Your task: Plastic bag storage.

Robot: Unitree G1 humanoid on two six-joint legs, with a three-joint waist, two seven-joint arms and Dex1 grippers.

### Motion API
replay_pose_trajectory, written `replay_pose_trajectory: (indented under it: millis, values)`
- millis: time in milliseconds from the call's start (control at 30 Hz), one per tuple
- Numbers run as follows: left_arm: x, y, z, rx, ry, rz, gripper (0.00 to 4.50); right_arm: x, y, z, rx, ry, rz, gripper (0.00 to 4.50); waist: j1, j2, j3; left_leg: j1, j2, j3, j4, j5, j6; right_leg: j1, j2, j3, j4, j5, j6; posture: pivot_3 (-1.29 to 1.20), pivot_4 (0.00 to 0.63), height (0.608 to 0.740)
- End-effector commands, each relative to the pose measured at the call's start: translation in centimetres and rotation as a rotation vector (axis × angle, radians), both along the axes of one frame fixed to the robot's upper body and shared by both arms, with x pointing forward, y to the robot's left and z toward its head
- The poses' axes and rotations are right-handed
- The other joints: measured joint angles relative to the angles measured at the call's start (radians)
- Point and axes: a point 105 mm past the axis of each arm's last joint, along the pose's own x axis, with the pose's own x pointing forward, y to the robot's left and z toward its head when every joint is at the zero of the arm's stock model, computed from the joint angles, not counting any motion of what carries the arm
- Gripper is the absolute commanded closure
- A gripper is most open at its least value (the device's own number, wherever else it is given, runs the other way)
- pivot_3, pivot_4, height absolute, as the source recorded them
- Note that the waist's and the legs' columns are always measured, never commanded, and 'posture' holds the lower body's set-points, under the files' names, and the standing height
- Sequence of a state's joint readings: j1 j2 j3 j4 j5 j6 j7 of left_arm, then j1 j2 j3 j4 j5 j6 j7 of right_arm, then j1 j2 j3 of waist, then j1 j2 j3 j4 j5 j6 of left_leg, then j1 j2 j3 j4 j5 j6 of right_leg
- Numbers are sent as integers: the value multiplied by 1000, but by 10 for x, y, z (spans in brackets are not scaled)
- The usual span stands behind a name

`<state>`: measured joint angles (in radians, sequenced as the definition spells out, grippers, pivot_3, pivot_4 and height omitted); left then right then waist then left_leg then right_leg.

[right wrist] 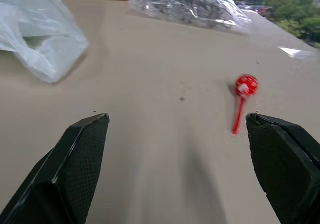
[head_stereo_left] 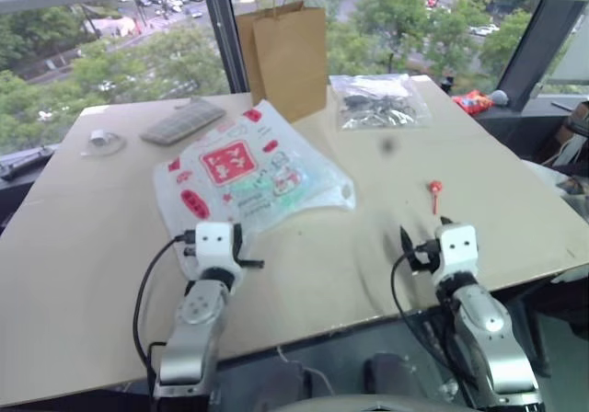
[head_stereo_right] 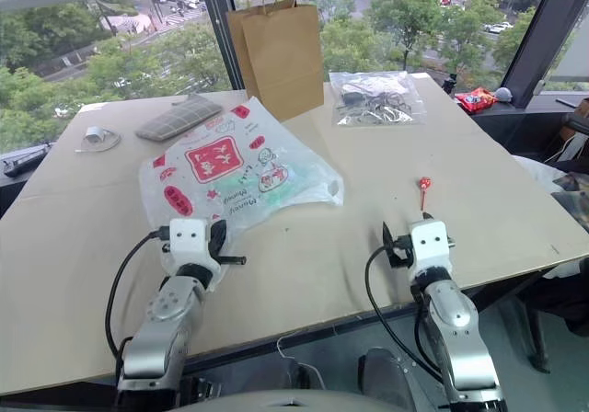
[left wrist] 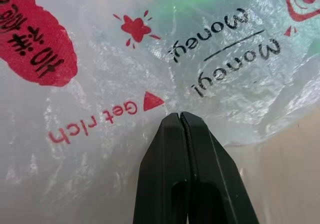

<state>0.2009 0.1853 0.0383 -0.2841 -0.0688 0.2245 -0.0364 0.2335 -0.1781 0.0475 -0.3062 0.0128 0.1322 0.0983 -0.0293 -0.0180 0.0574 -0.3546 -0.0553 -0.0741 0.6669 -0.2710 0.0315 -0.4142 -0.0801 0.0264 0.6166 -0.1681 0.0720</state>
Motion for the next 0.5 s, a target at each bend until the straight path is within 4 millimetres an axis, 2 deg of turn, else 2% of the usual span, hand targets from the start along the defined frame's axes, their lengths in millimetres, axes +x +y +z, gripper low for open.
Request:
replay_pose_trajectory:
  millis: [33,100,200,233,300,400,500]
  values:
    - [54,-33,140,-219,-233,-355,4500,23,10,107,0,-97,275,57,0,0,0,0,0,0,0,0,0,0,0,0,0,0,0,0,0,740]
    - [52,-38,137,-211,-220,-388,4500,19,7,102,4,-95,237,57,0,1,0,0,1,0,0,-1,0,0,0,0,-1,0,0,0,0,740]
    - [55,-36,140,-210,-229,-394,4500,20,13,108,28,-128,226,57,0,2,-1,0,1,1,0,-2,0,0,0,0,-1,0,1,0,0,740]
    - [57,-37,141,-205,-232,-397,4500,21,13,109,30,-138,223,57,0,2,-2,-1,1,1,0,-2,1,0,0,0,-2,-1,1,0,150,740]
    - [60,-40,142,-213,-238,-410,4500,22,12,107,31,-141,213,57,-5,9,35,-2,5,0,2,-5,3,5,0,-1,-5,-1,1,0,150,740]
    - [57,-47,137,-223,-221,-434,4500,18,14,108,32,-148,211,57,-10,18,51,-8,7,0,3,-5,3,5,-1,-5,-10,-3,4,0,150,740]
    - [62,-51,137,-235,-224,-437,4500,23,13,105,21,-142,190,57,-11,18,61,-7,7,0,3,-5,3,5,-7,-8,-9,-3,4,0,150,740]
